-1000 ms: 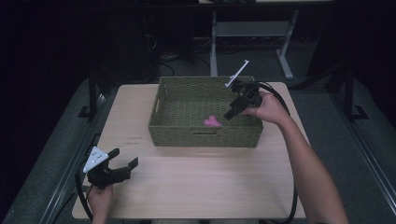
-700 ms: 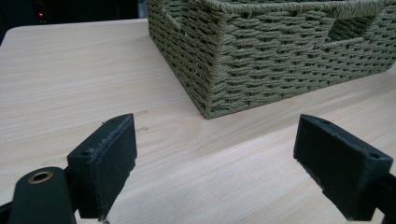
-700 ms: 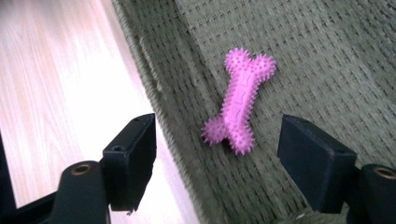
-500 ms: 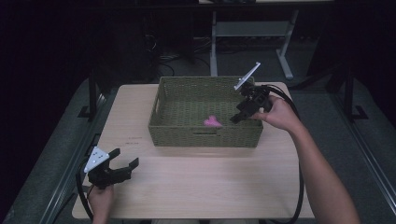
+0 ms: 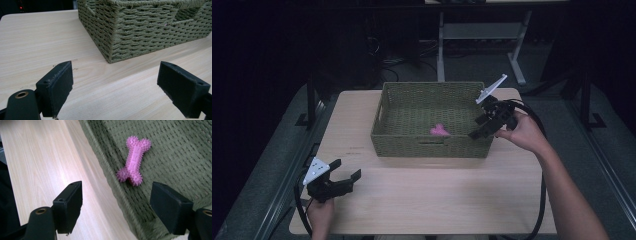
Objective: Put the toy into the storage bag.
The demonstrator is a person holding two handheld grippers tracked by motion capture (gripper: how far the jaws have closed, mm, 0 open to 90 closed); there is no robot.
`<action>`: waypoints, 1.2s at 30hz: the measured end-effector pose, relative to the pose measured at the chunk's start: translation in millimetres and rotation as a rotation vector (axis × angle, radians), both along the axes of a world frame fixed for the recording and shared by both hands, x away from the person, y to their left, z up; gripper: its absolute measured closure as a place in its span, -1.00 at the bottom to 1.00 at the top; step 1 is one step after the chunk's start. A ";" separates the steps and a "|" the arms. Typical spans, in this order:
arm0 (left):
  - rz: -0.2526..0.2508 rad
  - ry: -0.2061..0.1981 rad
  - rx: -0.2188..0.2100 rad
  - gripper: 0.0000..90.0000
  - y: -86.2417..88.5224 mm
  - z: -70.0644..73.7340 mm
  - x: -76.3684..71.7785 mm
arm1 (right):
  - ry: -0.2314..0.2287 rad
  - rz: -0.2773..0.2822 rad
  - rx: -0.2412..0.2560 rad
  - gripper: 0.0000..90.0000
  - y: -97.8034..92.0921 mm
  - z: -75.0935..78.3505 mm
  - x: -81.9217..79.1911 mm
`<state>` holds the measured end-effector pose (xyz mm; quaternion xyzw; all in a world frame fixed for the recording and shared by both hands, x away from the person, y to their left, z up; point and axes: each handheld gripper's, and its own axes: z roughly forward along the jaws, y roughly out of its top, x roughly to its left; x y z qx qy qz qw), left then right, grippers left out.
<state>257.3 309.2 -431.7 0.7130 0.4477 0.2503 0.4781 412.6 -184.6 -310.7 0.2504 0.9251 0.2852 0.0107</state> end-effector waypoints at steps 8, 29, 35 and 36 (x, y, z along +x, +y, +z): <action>-0.001 0.000 0.004 -0.72 -0.7 0.0 0.2 | 0.004 -0.021 0.000 -0.44 -13.7 -7.7 -11.6; -0.004 -0.001 0.003 -0.72 -2.1 -0.5 0.4 | 0.003 -0.060 0.019 -0.46 -39.9 -30.2 -38.9; -0.004 0.000 0.005 -0.72 -2.1 -0.5 0.4 | 0.011 -0.078 0.023 -0.46 -49.0 -41.0 -46.8; -0.004 0.001 0.006 -0.72 -2.3 -0.5 0.4 | 0.012 -0.080 0.023 -0.46 -50.4 -42.9 -48.3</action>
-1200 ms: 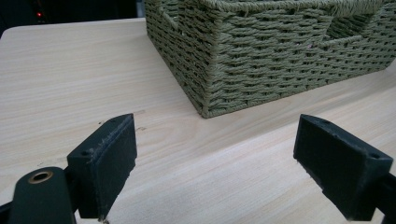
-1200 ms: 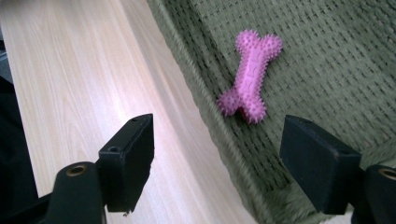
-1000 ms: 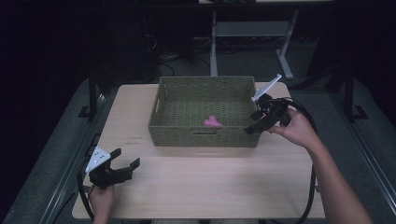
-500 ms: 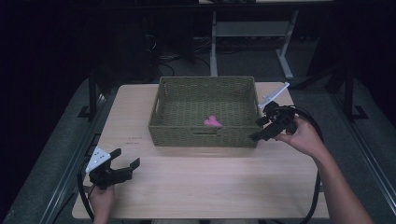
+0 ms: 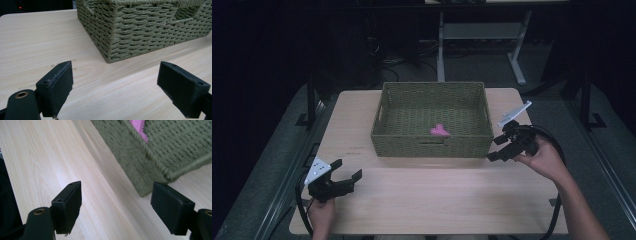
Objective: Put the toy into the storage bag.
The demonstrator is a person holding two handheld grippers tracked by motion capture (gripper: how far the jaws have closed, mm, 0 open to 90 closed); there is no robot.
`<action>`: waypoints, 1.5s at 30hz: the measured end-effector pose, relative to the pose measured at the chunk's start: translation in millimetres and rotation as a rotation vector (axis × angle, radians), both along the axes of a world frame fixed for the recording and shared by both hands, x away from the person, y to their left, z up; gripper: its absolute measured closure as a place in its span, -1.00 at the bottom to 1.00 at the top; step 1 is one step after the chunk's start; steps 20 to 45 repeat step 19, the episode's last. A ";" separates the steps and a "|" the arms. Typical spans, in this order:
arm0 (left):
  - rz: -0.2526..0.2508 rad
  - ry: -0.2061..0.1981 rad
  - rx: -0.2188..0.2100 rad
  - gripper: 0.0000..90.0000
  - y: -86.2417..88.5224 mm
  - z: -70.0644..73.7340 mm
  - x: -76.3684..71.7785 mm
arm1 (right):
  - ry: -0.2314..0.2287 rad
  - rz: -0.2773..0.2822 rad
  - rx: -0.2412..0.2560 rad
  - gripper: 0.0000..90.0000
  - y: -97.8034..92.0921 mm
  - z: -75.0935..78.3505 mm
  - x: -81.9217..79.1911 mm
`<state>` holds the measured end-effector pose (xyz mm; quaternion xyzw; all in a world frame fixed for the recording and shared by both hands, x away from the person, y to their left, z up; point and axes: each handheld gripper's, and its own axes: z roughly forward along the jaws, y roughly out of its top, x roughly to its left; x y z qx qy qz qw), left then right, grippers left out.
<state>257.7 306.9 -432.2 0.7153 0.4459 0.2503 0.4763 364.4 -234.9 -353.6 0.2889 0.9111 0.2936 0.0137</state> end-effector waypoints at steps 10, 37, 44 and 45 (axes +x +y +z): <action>0.001 0.001 0.001 -0.72 -0.3 -0.1 -0.2 | 0.009 -0.021 0.007 -0.47 -10.3 -18.8 -16.6; -0.003 -0.003 0.005 -0.72 -1.5 -0.4 0.5 | -0.005 -0.041 0.008 -0.48 -19.1 -35.1 -35.4; -0.003 -0.003 0.005 -0.72 -1.5 -0.4 0.5 | -0.005 -0.041 0.008 -0.48 -19.1 -35.1 -35.4; -0.003 -0.003 0.005 -0.72 -1.5 -0.4 0.5 | -0.005 -0.041 0.008 -0.48 -19.1 -35.1 -35.4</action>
